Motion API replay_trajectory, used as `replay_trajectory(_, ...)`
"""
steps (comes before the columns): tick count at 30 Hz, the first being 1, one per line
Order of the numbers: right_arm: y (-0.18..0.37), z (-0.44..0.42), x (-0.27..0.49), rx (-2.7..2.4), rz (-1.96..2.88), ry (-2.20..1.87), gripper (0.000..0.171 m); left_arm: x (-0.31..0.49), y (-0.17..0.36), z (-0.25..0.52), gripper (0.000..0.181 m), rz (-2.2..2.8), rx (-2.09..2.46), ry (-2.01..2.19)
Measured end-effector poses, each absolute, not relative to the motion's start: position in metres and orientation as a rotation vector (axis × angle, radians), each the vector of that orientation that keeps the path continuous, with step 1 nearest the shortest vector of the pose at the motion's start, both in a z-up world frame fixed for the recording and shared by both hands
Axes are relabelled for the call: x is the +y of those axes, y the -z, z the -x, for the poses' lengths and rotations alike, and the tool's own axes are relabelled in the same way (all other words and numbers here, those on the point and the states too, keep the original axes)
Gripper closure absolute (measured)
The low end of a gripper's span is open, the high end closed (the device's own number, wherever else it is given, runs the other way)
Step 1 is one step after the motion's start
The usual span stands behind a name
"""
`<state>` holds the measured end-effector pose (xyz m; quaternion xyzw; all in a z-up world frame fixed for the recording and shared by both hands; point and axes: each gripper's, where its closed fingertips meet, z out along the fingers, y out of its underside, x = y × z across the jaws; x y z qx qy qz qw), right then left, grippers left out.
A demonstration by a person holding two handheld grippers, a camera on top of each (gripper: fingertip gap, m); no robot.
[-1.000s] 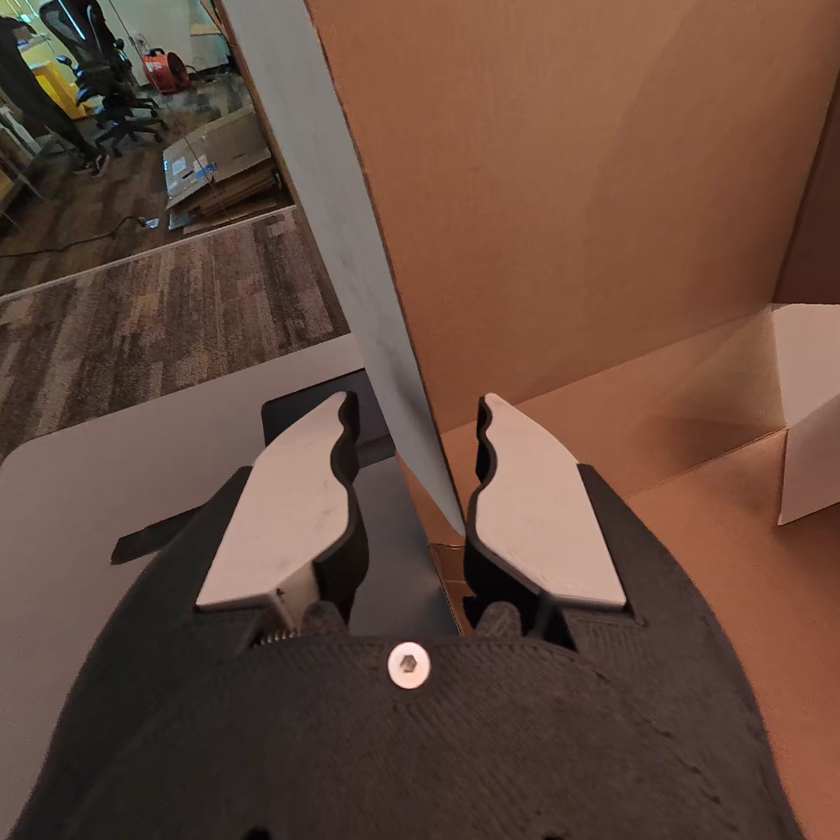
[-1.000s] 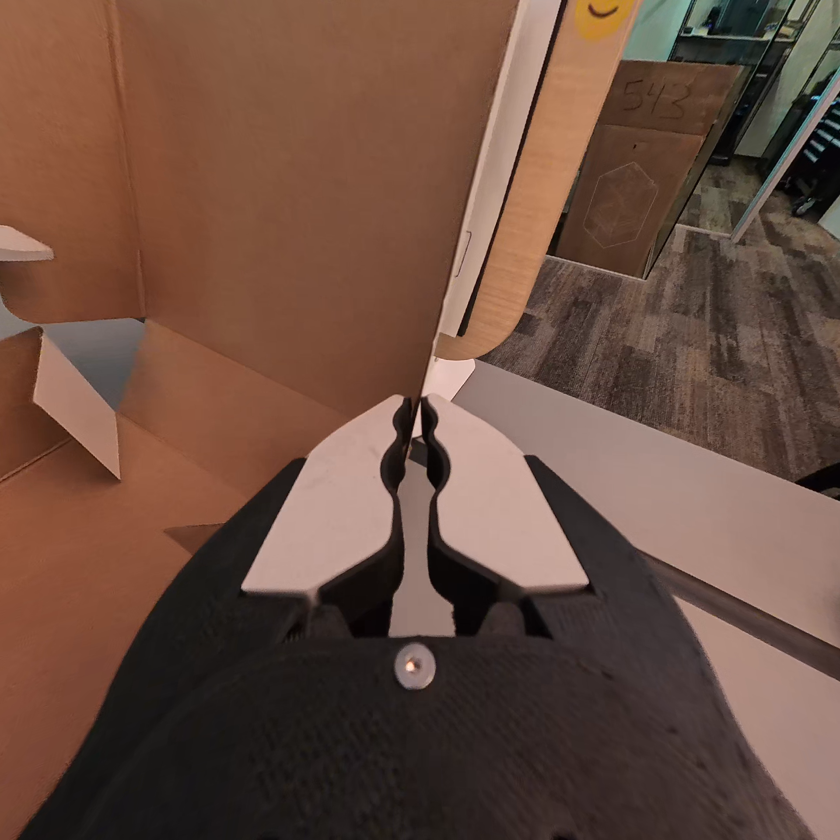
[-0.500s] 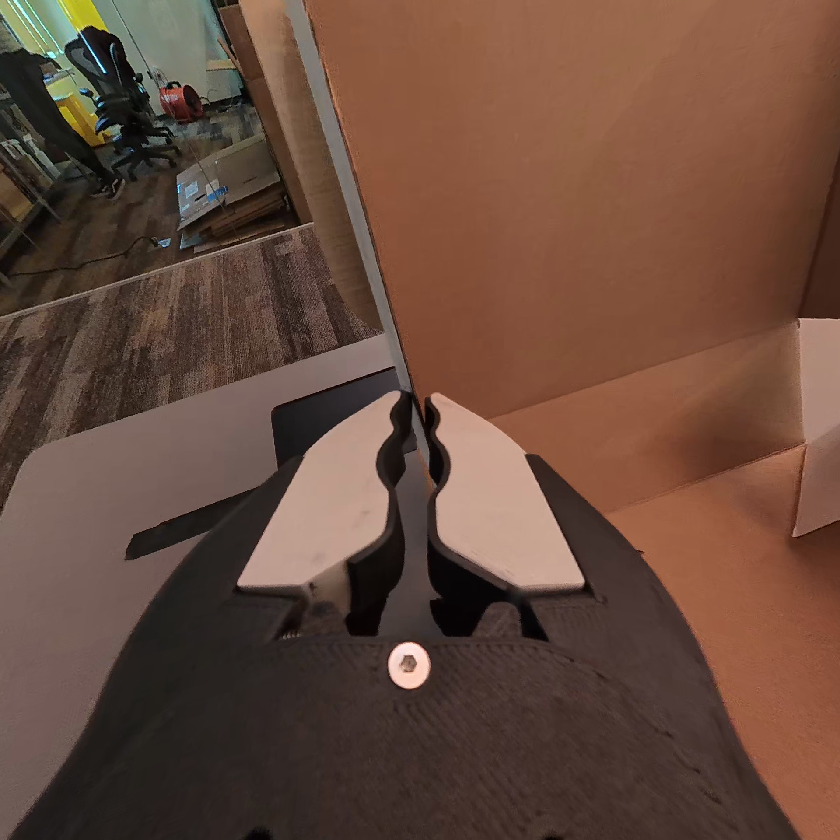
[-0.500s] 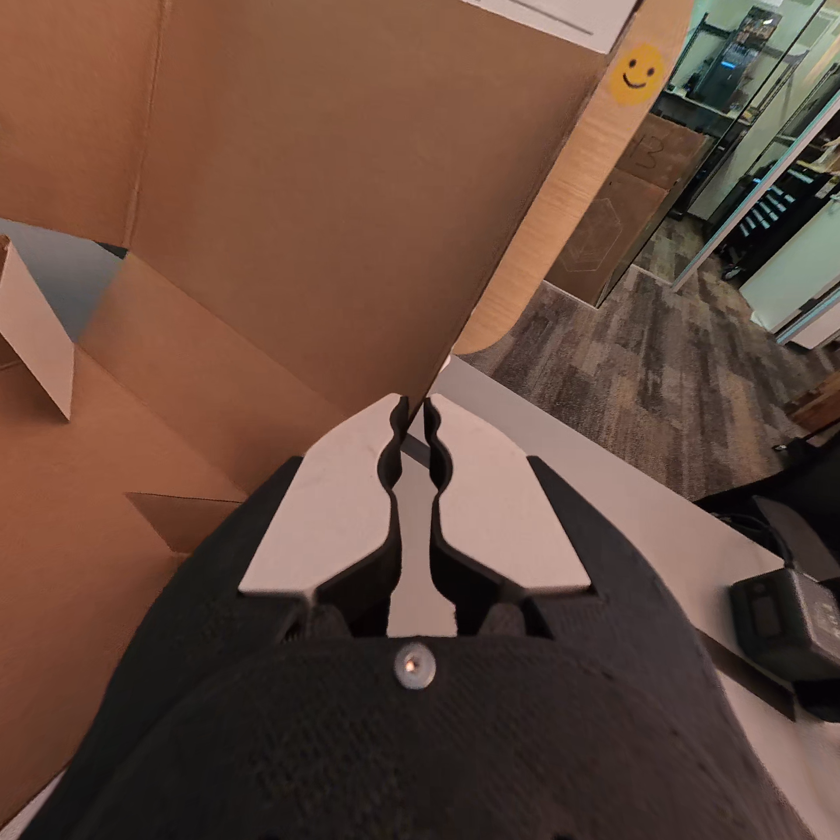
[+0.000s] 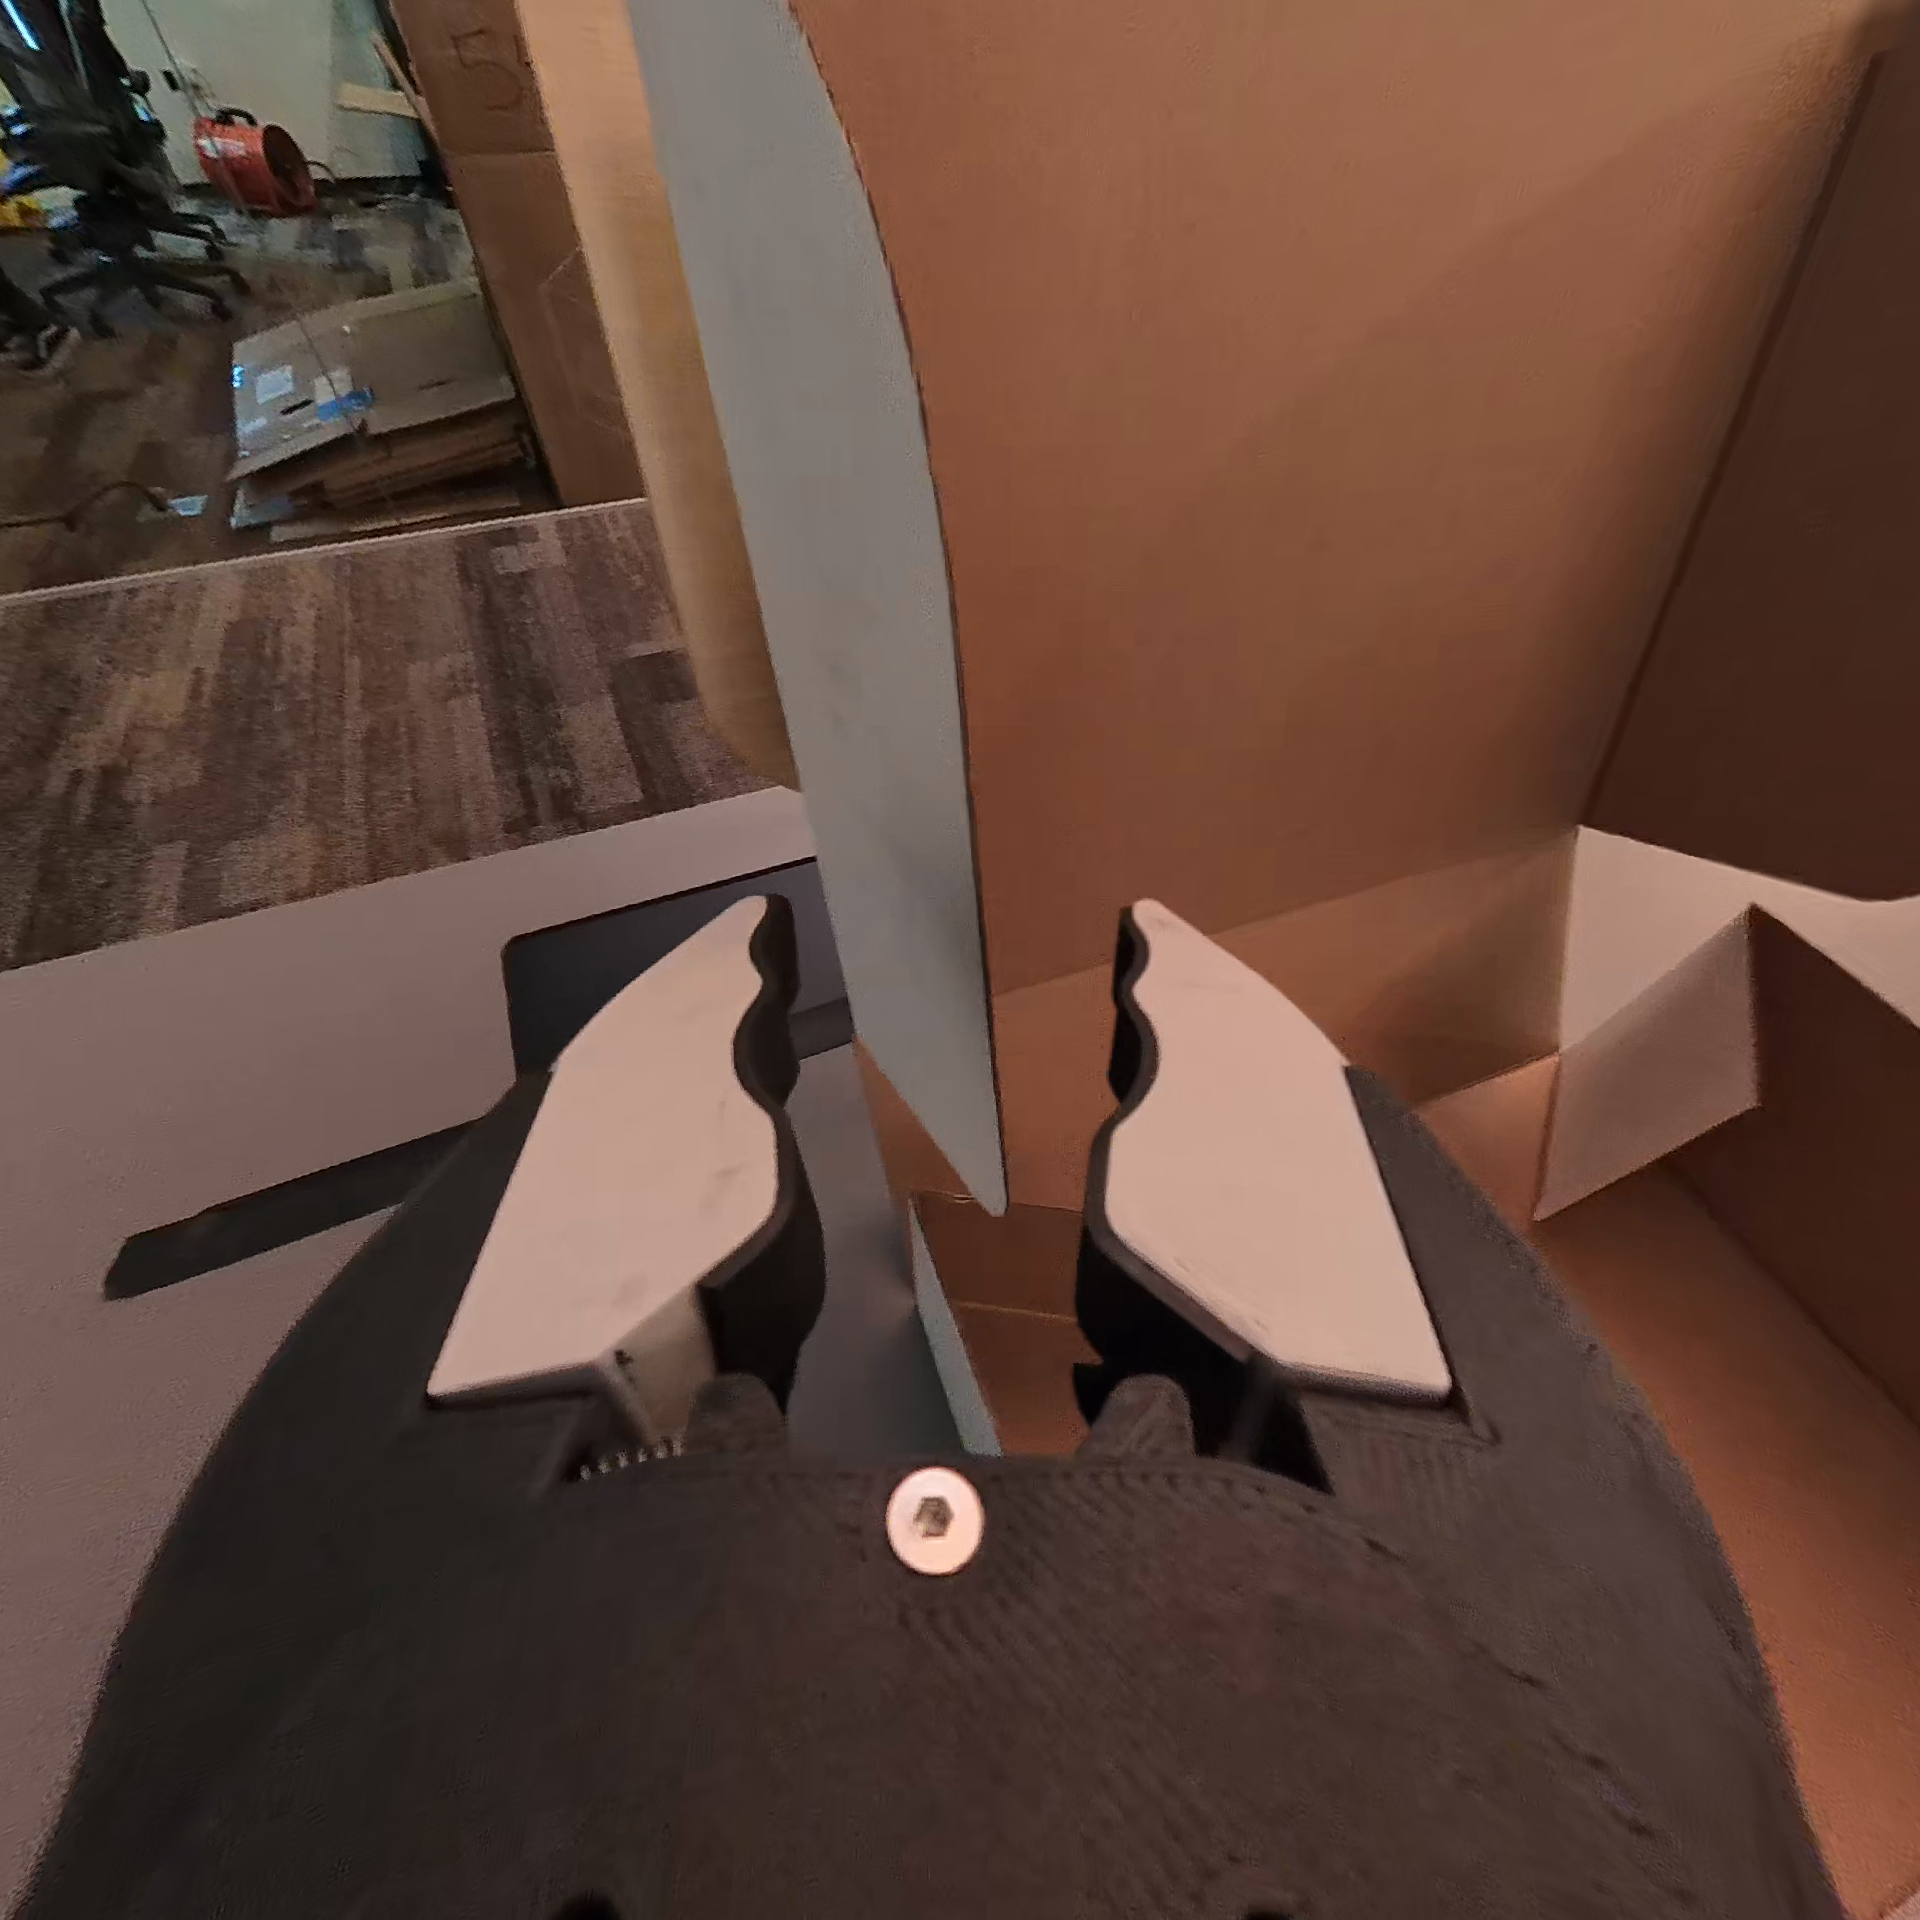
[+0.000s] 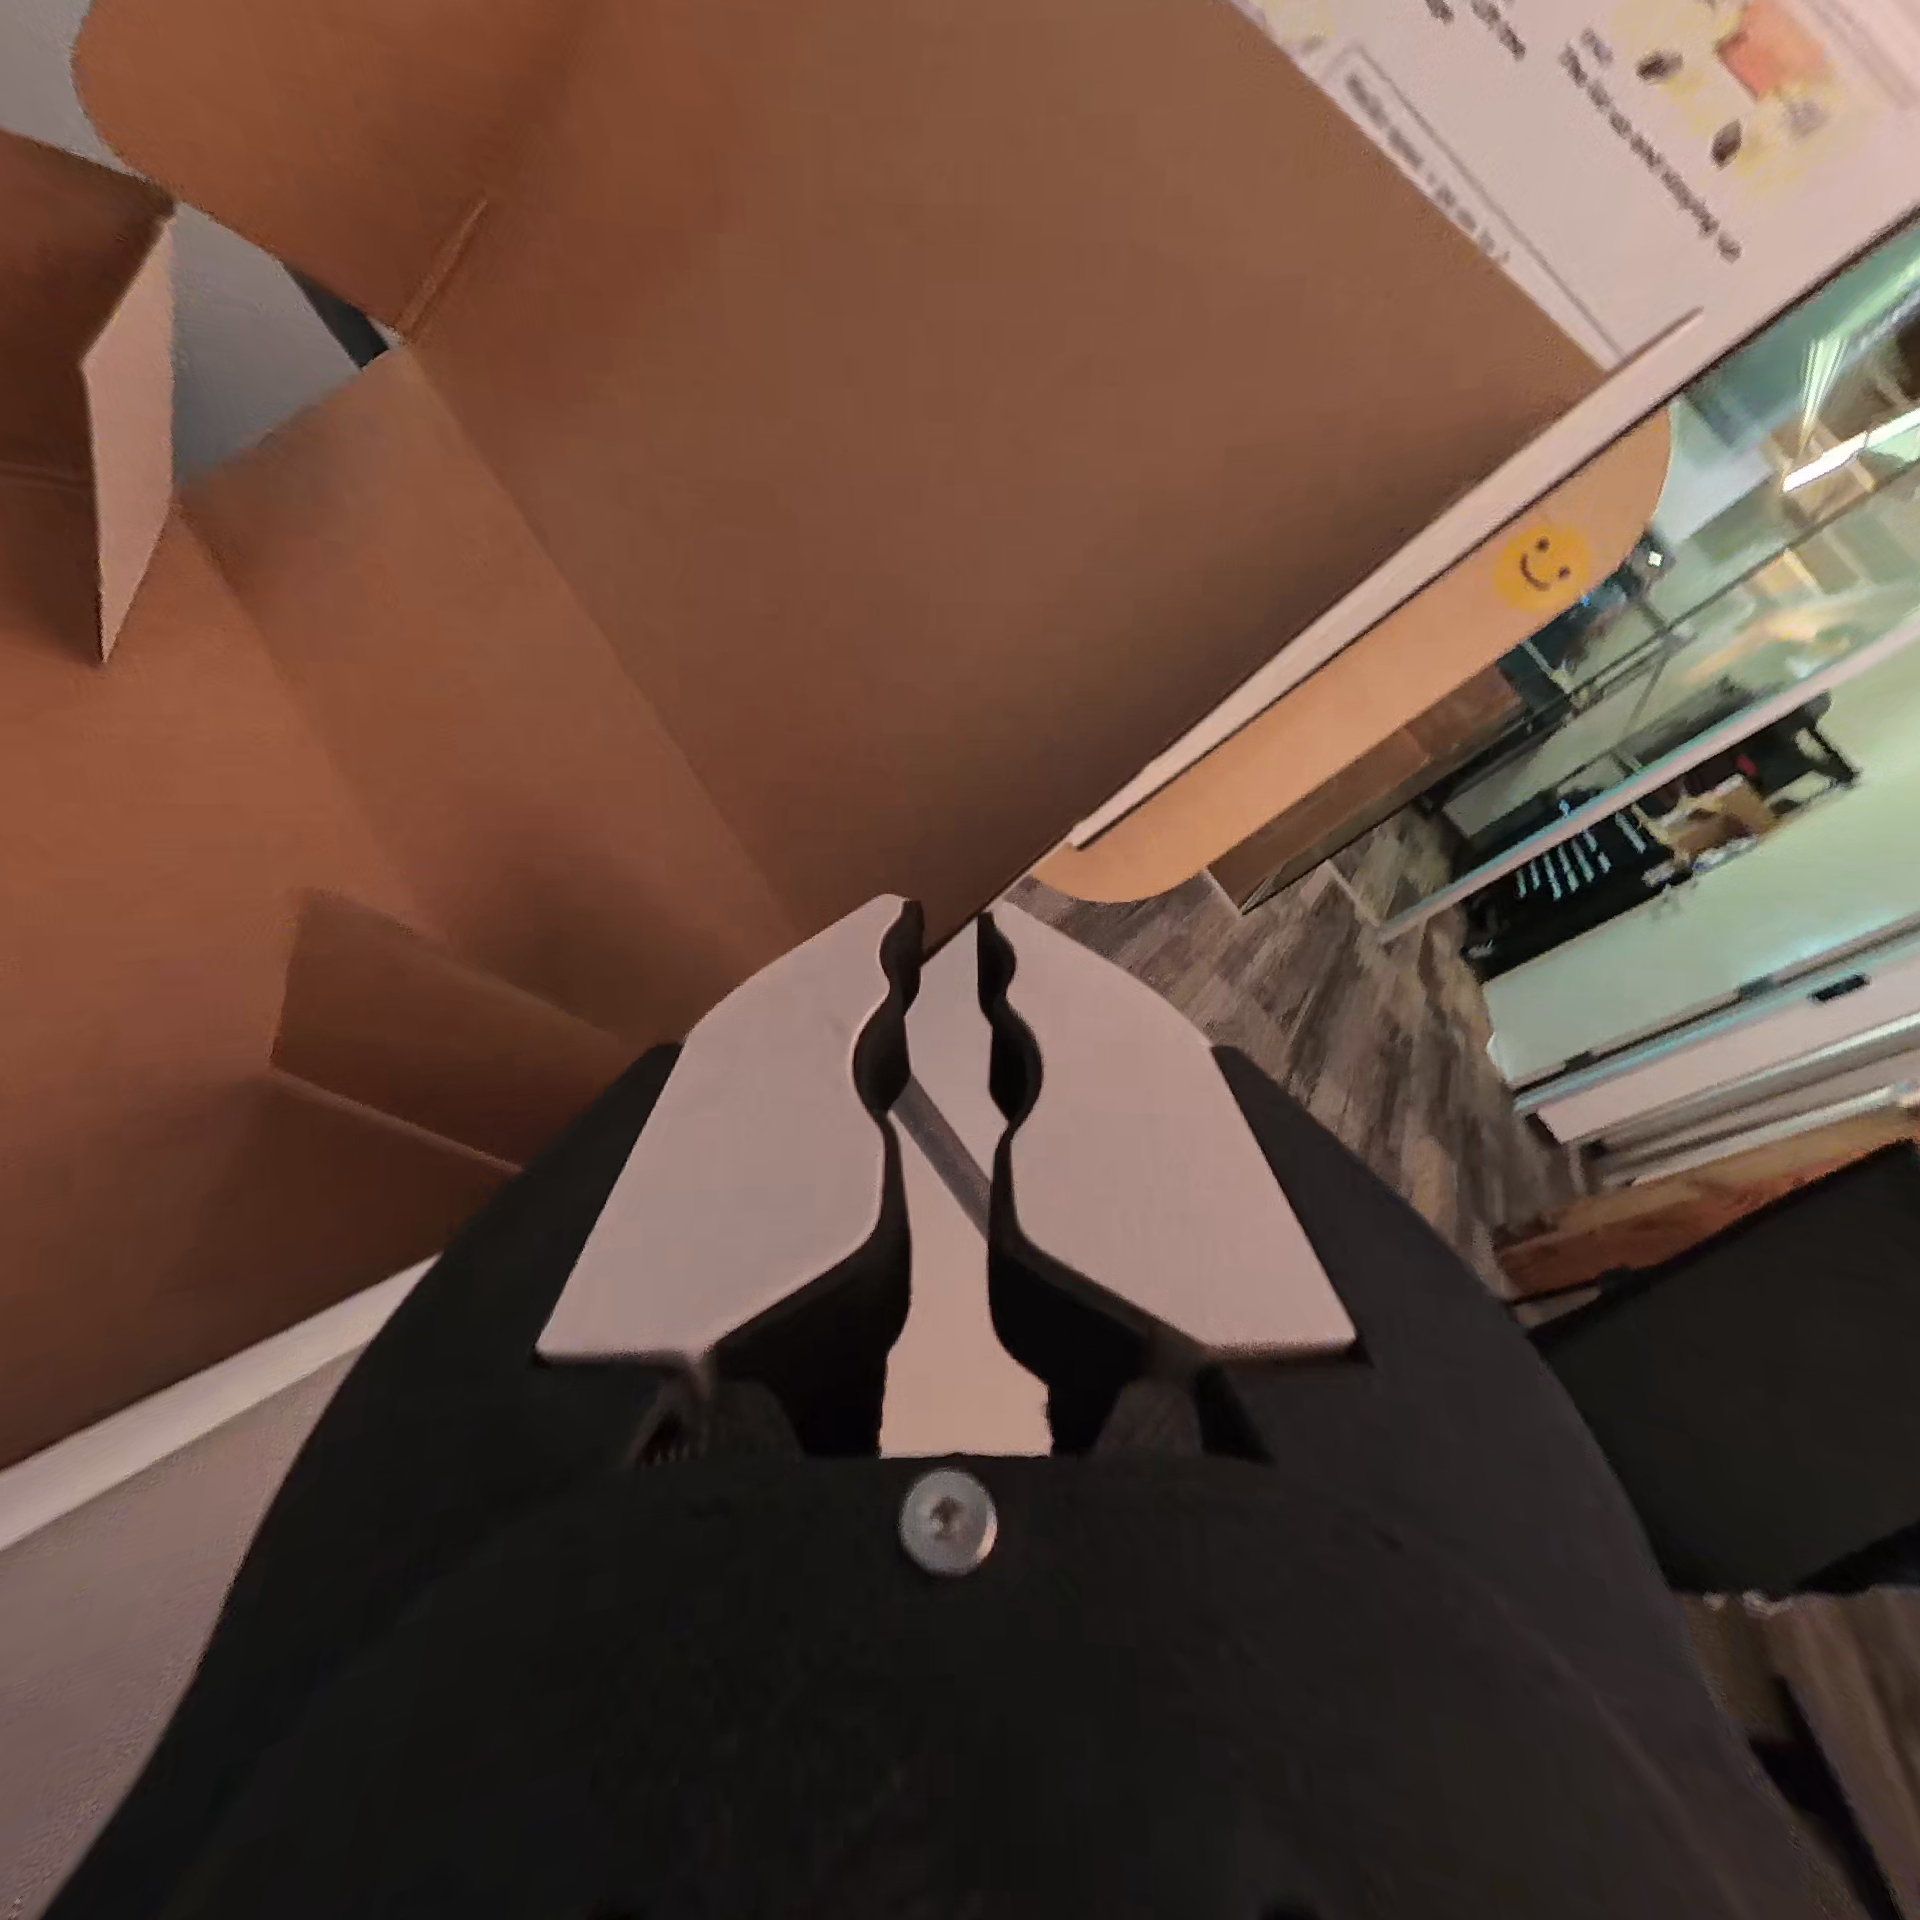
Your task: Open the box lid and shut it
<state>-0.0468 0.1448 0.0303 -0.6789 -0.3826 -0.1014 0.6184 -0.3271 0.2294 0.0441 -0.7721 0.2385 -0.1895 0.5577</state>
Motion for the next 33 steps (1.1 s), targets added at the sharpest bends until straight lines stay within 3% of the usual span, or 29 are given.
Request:
replay_trajectory(7,-0.031,0.060,0.126,-1.039,1.452,0.237,0.159,0.227,-0.057,0.331,0.122,1.767,0.536,0.433)
replay_trajectory(18,-0.017,0.069,0.111,-1.185,1.522,0.181,0.157,0.234,-0.067,0.364,0.177,1.727,0.446,0.280)
replay_trajectory(24,-0.018,0.065,0.105,-1.176,1.590,0.119,0.152,0.234,-0.070,0.370,0.180,1.725,0.425,0.281)
replay_trajectory(28,-0.040,0.056,0.097,-1.091,1.570,0.061,0.141,0.233,-0.070,0.372,0.180,1.732,0.422,0.284)
replay_trajectory(33,-0.117,0.055,0.072,-0.857,1.339,-0.033,0.138,0.230,-0.073,0.372,0.180,1.734,0.425,0.309)
